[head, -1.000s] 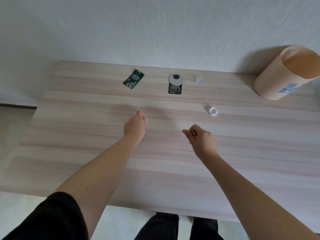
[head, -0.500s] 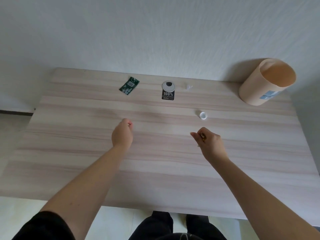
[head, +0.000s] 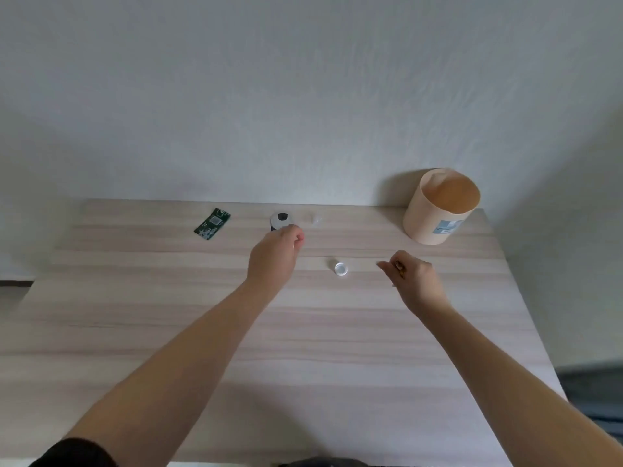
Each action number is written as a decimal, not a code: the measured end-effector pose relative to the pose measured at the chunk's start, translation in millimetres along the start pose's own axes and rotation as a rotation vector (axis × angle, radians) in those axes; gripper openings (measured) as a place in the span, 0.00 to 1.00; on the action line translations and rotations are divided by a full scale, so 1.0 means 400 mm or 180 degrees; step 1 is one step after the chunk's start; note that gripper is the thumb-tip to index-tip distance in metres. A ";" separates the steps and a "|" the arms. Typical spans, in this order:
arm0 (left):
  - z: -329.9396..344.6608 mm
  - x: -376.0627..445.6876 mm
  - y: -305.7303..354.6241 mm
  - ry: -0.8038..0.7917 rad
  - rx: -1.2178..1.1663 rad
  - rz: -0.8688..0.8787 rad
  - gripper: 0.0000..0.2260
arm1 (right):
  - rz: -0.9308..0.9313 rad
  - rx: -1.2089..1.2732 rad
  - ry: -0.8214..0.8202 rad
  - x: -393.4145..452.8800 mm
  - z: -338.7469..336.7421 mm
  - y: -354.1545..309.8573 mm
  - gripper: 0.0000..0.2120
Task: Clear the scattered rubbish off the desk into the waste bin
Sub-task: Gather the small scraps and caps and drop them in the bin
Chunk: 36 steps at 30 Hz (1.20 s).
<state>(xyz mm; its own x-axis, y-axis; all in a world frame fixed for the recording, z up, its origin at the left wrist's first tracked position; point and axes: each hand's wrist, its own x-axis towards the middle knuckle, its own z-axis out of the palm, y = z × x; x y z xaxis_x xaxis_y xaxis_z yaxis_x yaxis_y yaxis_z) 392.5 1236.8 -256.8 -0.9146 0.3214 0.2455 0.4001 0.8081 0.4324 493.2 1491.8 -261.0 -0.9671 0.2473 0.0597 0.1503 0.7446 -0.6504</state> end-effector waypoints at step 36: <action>0.424 0.497 0.558 -0.0241 0.0253 0.0054 0.03 | -0.0339 -0.0900 -0.0390 0.537 -0.253 0.394 0.14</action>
<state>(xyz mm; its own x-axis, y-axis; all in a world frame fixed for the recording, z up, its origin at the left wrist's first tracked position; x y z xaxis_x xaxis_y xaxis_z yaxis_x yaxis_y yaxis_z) 289.7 1564.7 -258.6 -0.9108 0.3694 0.1847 0.4123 0.8379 0.3577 330.0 1724.9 -274.2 -0.9954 0.0951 0.0135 0.0813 0.9093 -0.4081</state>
